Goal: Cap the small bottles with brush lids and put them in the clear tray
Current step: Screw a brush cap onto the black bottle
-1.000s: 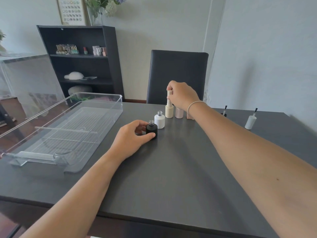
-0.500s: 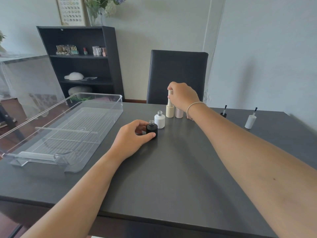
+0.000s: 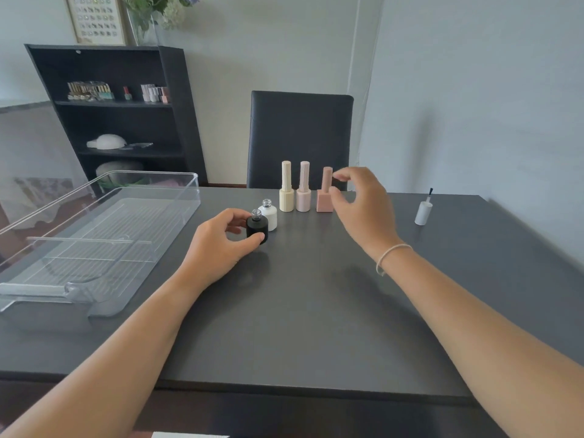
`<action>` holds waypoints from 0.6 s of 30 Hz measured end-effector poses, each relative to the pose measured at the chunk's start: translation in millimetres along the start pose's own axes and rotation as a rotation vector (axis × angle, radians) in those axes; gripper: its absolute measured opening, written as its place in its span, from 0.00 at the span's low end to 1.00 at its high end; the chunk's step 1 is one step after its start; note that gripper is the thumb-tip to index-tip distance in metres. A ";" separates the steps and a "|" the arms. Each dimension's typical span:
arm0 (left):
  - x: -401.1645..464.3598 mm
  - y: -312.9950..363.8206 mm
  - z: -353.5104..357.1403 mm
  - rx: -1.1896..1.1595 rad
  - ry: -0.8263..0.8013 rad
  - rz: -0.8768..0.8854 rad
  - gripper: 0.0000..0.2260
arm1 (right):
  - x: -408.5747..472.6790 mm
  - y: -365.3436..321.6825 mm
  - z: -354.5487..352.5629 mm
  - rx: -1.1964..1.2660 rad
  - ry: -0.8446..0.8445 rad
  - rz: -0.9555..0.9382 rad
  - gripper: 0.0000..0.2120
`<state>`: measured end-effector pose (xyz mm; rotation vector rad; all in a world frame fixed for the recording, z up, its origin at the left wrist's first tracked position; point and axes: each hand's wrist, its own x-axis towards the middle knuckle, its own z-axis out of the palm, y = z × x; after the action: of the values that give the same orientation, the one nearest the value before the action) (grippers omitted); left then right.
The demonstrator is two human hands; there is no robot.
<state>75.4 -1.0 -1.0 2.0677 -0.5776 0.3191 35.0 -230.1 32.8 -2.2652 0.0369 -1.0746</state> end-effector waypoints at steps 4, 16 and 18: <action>-2.4 4.9 6.3 -0.013 -0.039 0.047 0.13 | -7.6 30.7 -24.4 0.017 0.129 0.141 0.14; -4.1 5.2 8.9 -0.052 -0.062 0.060 0.14 | 1.4 68.4 -10.9 0.061 -0.050 0.551 0.23; -3.4 4.9 9.3 -0.046 -0.059 0.062 0.14 | 3.1 69.5 -9.4 0.041 -0.048 0.559 0.17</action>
<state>70.0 -10.1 -3.9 2.0228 -0.6802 0.2793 46.4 -291.8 1.4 -2.0566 0.5854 -0.7114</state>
